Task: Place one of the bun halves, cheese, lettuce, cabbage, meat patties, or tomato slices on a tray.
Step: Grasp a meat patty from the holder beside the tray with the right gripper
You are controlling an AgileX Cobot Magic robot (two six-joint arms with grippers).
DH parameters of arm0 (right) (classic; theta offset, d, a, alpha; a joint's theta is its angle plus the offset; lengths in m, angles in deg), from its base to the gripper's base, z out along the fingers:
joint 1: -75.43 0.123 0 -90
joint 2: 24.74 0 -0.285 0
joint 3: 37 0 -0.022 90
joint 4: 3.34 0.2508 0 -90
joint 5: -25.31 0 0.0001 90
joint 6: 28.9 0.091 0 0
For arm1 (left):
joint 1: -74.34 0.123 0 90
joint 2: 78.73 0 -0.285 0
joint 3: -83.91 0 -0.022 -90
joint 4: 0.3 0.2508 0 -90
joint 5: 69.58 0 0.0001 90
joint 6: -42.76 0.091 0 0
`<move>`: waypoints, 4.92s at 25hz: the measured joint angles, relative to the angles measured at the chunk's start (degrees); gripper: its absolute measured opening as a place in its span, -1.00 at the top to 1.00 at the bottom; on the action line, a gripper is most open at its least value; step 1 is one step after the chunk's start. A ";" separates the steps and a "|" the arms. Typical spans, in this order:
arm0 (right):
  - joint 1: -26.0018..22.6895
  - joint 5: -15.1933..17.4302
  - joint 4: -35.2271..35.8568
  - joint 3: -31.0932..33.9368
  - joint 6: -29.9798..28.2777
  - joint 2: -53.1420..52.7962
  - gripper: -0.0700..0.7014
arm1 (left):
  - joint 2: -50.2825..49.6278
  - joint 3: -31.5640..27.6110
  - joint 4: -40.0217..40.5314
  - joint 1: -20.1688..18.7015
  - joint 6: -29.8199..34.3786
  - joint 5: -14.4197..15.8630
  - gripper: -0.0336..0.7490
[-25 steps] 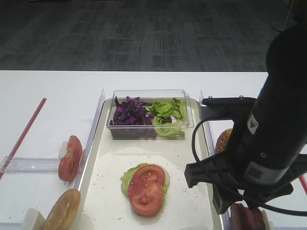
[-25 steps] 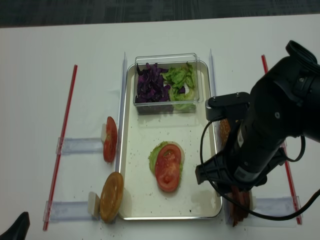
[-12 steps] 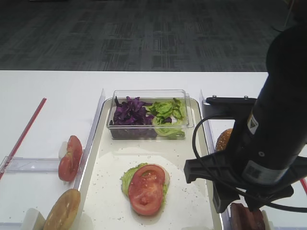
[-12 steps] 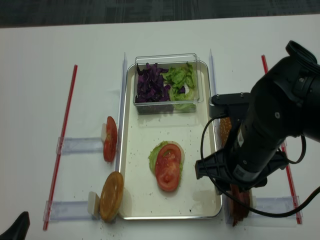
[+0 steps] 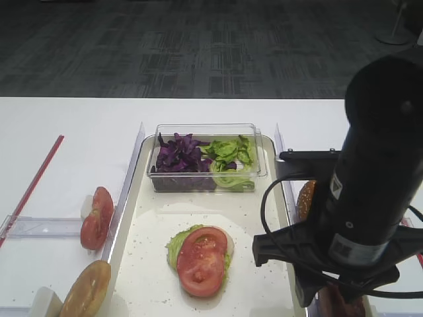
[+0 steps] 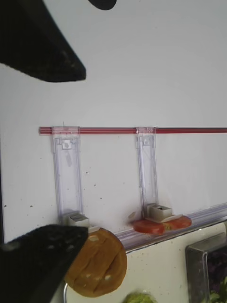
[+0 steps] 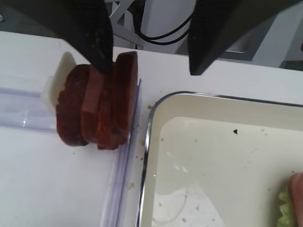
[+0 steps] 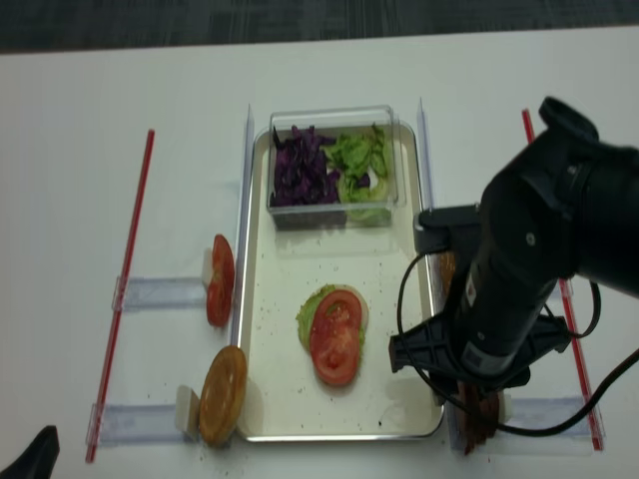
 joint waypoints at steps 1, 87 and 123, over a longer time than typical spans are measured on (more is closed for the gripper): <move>0.00 -0.27 0.00 0.00 0.00 0.44 -0.21 | 0.00 0.00 0.00 0.00 0.00 0.00 -0.53; 0.00 -0.11 -4.33 0.00 -2.34 3.65 0.49 | 0.00 -0.03 0.00 0.00 0.00 0.00 -0.53; 0.00 2.86 -3.05 -1.29 -2.56 1.11 0.49 | 0.00 -0.03 0.00 0.00 0.00 0.00 -0.53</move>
